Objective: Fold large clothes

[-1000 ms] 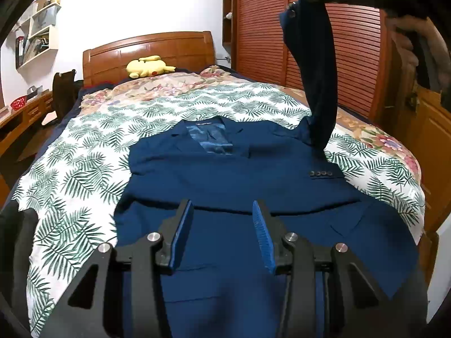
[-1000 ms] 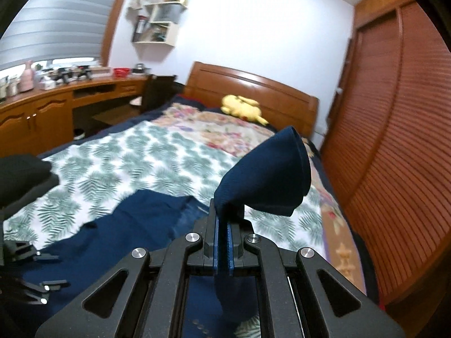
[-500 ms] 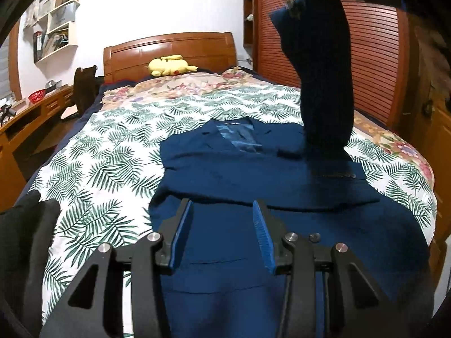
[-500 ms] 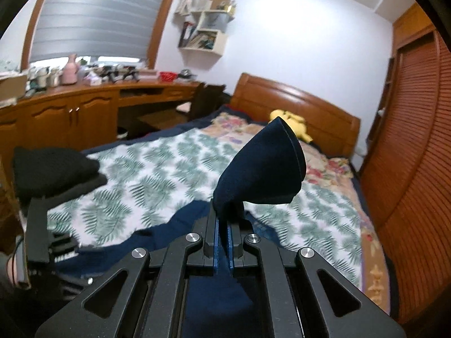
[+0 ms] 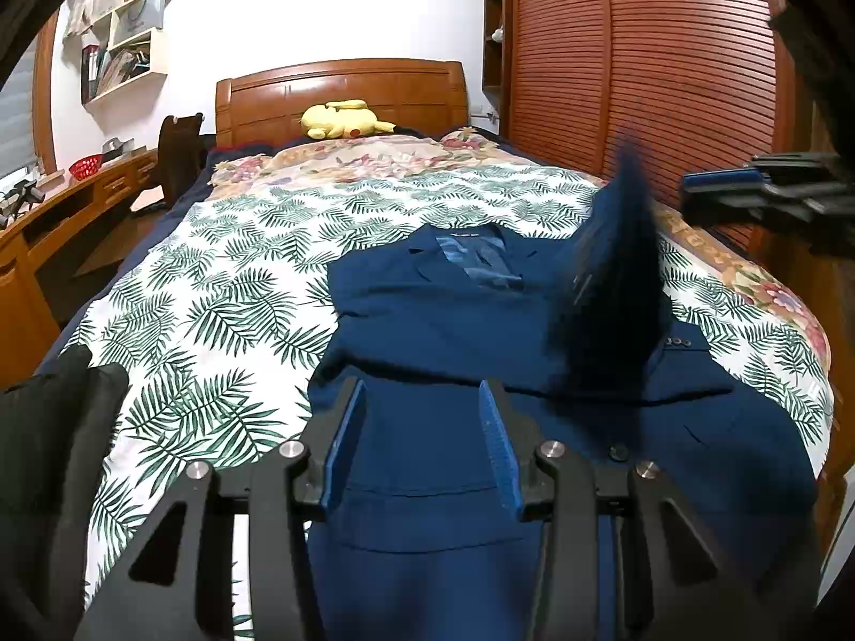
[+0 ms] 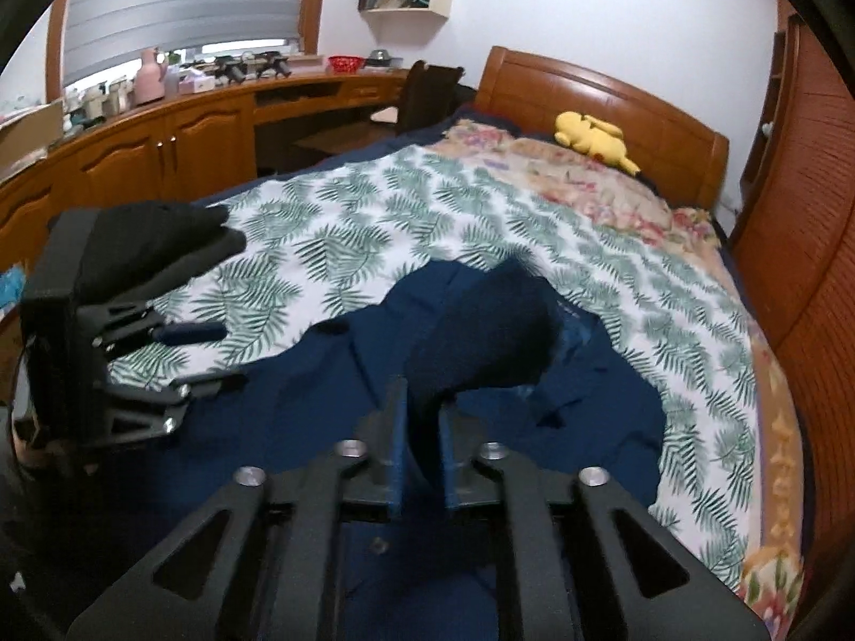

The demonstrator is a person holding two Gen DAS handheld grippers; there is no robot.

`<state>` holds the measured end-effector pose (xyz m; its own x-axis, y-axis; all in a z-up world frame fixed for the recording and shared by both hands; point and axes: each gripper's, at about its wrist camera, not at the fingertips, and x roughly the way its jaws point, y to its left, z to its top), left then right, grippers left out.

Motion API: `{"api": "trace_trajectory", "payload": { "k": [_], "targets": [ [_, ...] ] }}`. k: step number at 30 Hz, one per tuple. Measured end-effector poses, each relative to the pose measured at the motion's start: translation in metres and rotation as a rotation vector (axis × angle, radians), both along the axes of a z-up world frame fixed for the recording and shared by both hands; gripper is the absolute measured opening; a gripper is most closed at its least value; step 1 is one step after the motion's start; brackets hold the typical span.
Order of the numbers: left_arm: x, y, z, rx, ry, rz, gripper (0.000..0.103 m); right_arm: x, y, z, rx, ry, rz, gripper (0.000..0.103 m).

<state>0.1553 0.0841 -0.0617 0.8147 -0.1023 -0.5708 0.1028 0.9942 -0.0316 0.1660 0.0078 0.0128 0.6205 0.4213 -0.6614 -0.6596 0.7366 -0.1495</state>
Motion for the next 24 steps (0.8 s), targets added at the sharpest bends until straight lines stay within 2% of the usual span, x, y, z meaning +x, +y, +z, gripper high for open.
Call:
{"api": "trace_trajectory", "payload": {
  "k": [2, 3, 7, 12, 19, 24],
  "targets": [
    [0.001, 0.001, -0.001, -0.001, 0.002, 0.004, 0.043, -0.006, -0.002, 0.001, 0.025, -0.002, 0.016, 0.052],
    [0.001, 0.002, -0.001, 0.000, 0.004, 0.006, 0.043, -0.009, -0.003, 0.004, 0.039, -0.005, 0.021, 0.053],
    [0.000, 0.005, -0.001, 0.001, 0.005, 0.014, 0.043, -0.008, -0.004, 0.003, 0.023, -0.022, 0.015, 0.053],
    [-0.003, 0.010, -0.002, 0.005, 0.005, 0.023, 0.043, 0.015, -0.005, -0.017, 0.013, 0.024, -0.016, 0.053],
    [-0.009, 0.027, -0.005, 0.005, 0.014, 0.056, 0.043, 0.058, 0.016, -0.063, 0.003, 0.105, -0.053, 0.053],
    [-0.013, 0.038, -0.007, 0.002, 0.021, 0.078, 0.043, 0.100, 0.038, -0.107, -0.019, 0.180, -0.104, 0.053]
  ]
}}
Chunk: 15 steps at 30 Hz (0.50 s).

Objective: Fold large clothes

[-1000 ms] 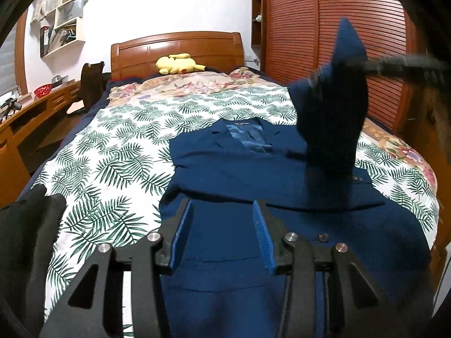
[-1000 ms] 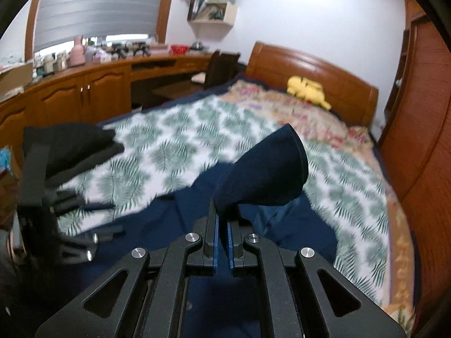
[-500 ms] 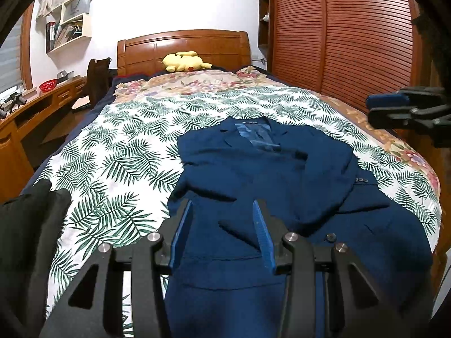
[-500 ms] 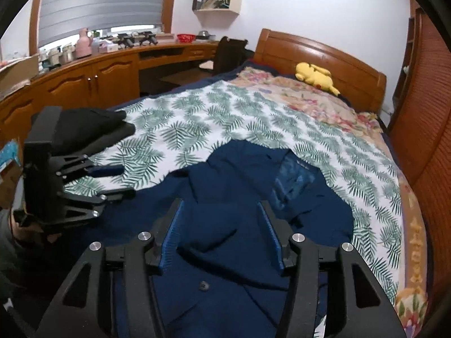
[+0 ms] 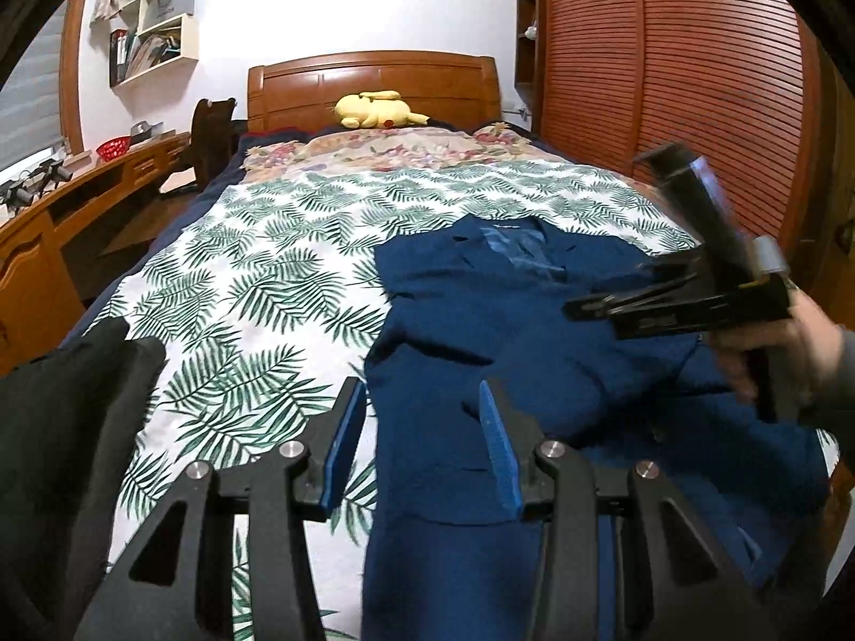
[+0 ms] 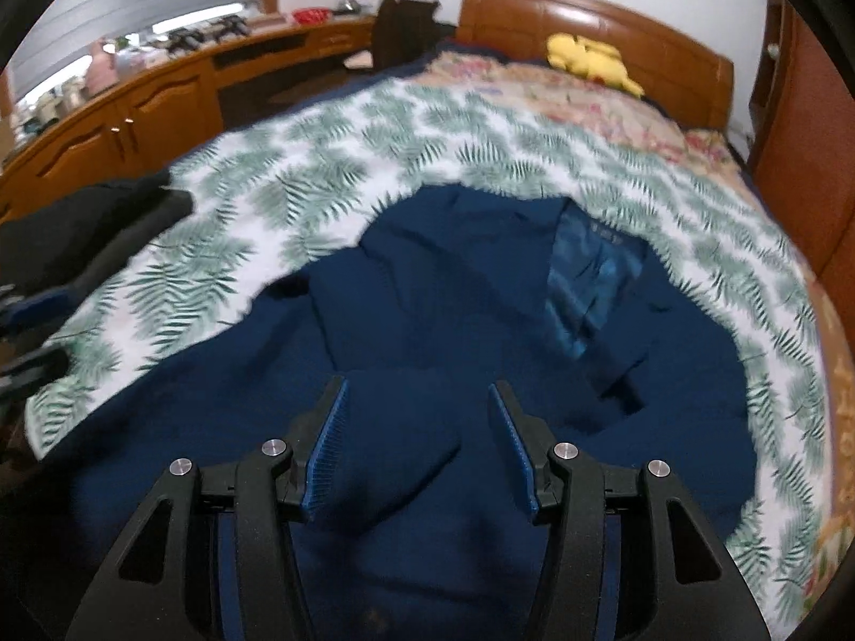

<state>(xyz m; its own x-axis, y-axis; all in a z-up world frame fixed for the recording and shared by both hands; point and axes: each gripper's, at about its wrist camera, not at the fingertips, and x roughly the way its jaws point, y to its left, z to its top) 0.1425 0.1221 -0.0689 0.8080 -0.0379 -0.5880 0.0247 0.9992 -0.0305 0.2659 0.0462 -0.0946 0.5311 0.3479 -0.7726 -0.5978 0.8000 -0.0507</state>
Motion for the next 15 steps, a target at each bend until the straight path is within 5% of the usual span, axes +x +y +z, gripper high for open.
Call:
{"api": "trace_trajectory", "payload": {
  "k": [8, 12, 15],
  "targets": [
    [-0.011, 0.012, -0.005, 0.014, 0.013, 0.006, 0.043, 0.048, 0.005, -0.061, 0.009, 0.196, -0.105, 0.053],
    [-0.016, 0.015, -0.005, 0.021, 0.010, 0.011, 0.043, 0.038, 0.007, -0.060, 0.064, 0.232, -0.028, 0.003],
    [-0.016, 0.017, -0.003, 0.013, 0.004, 0.015, 0.043, 0.017, 0.007, -0.044, 0.096, 0.207, 0.038, 0.002]
  ]
}}
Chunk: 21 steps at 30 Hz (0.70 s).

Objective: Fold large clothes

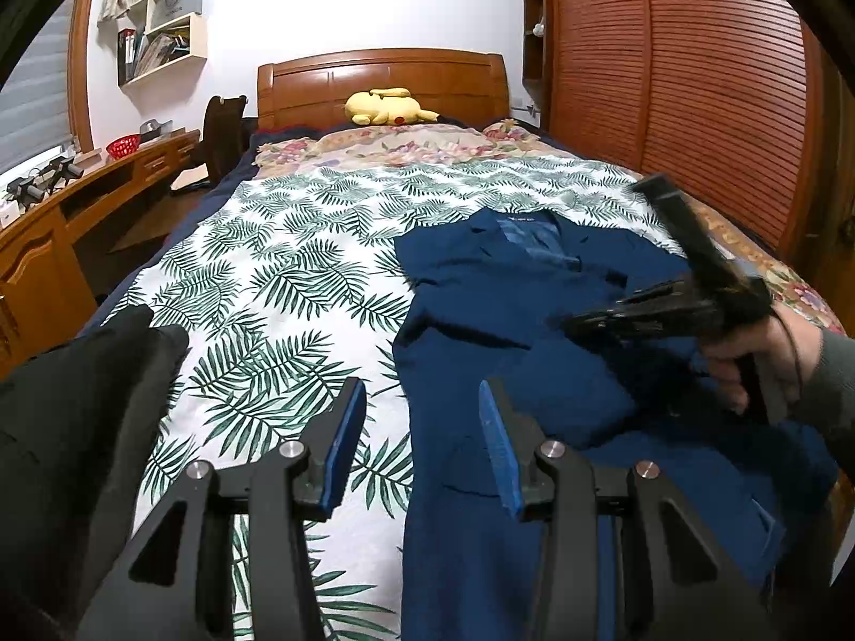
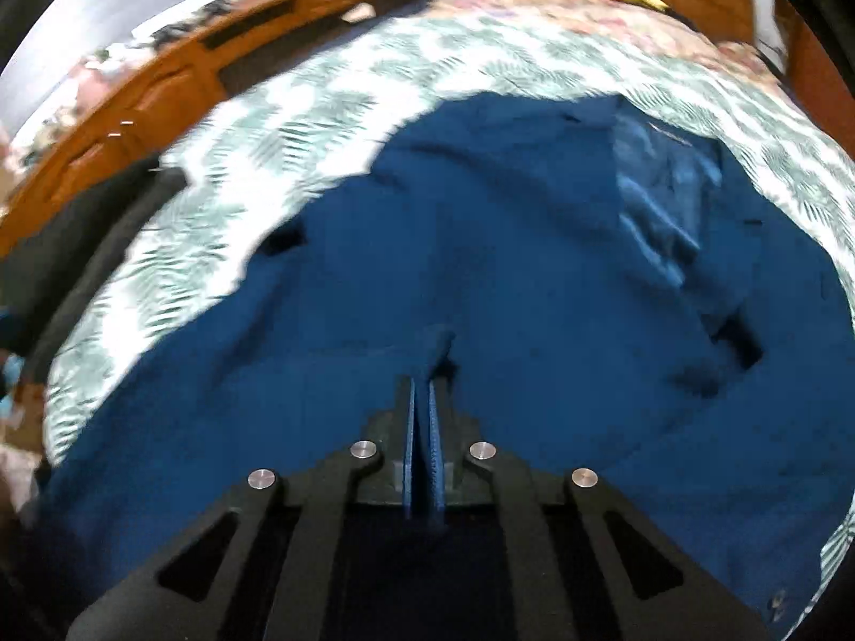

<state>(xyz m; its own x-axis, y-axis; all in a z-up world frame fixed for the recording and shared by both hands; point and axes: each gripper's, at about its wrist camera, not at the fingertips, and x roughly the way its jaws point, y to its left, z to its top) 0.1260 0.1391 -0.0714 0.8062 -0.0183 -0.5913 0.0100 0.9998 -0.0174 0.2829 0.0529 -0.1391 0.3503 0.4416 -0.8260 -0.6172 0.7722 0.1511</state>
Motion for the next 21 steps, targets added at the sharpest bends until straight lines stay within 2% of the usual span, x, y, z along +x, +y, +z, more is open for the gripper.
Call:
{"api": "trace_trajectory", "payload": {
  "k": [5, 10, 15, 21],
  "targets": [
    [0.001, -0.004, 0.003, -0.003, -0.011, -0.010, 0.043, -0.060, -0.012, 0.039, 0.078, -0.085, 0.058, 0.001],
    [0.000, -0.008, 0.003, 0.001, -0.013, -0.019, 0.043, -0.126, -0.019, 0.065, 0.095, -0.185, 0.079, 0.001],
    [-0.001, -0.012, 0.006, -0.003, -0.019, -0.036, 0.043, -0.176, -0.032, 0.064, 0.109, -0.180, 0.086, 0.001],
    [-0.001, -0.016, 0.009, -0.007, -0.028, -0.050, 0.043, -0.204, -0.042, 0.049, 0.086, -0.132, 0.070, 0.001]
  ]
}}
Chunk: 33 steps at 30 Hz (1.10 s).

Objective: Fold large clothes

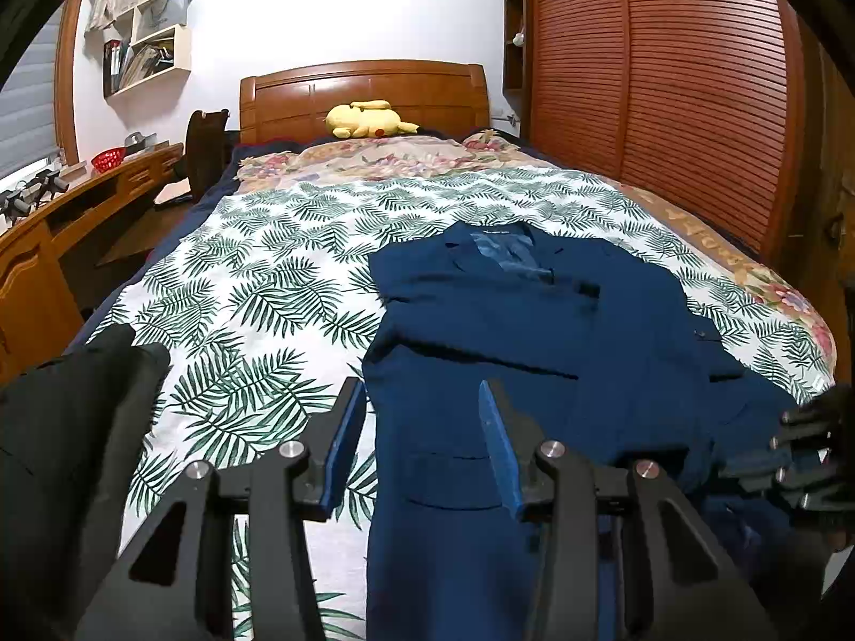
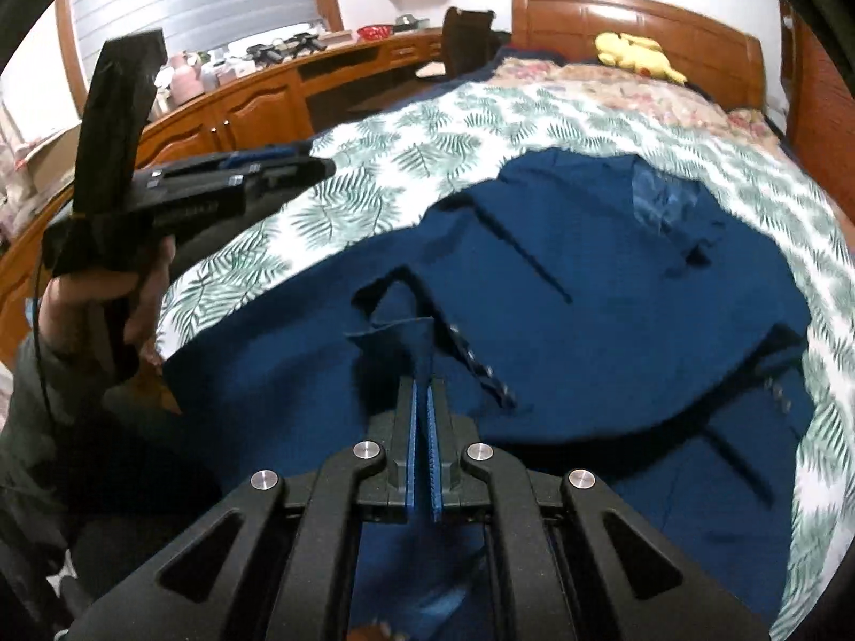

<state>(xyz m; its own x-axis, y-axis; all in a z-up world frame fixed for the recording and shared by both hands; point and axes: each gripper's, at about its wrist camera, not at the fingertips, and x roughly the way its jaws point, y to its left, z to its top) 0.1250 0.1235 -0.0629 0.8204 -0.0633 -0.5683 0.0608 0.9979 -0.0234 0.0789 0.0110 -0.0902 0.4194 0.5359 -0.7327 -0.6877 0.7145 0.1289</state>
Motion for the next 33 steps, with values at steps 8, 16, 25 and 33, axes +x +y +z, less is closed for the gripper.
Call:
{"api": "trace_trajectory", "payload": {
  "k": [8, 16, 25, 33],
  "targets": [
    [-0.003, -0.005, -0.003, 0.008, 0.008, -0.015, 0.043, -0.019, -0.009, -0.028, -0.031, 0.092, -0.029, 0.001],
    [-0.004, -0.028, -0.015, 0.015, 0.047, -0.076, 0.043, -0.024, -0.022, -0.027, -0.050, 0.095, -0.067, 0.020],
    [-0.008, -0.060, -0.041, 0.004, 0.135, -0.164, 0.043, -0.014, -0.064, -0.007, -0.062, -0.014, -0.174, 0.050],
    [-0.009, -0.079, -0.064, 0.009, 0.215, -0.203, 0.043, 0.005, -0.105, -0.012, -0.107, -0.090, -0.288, 0.050]
  ]
}}
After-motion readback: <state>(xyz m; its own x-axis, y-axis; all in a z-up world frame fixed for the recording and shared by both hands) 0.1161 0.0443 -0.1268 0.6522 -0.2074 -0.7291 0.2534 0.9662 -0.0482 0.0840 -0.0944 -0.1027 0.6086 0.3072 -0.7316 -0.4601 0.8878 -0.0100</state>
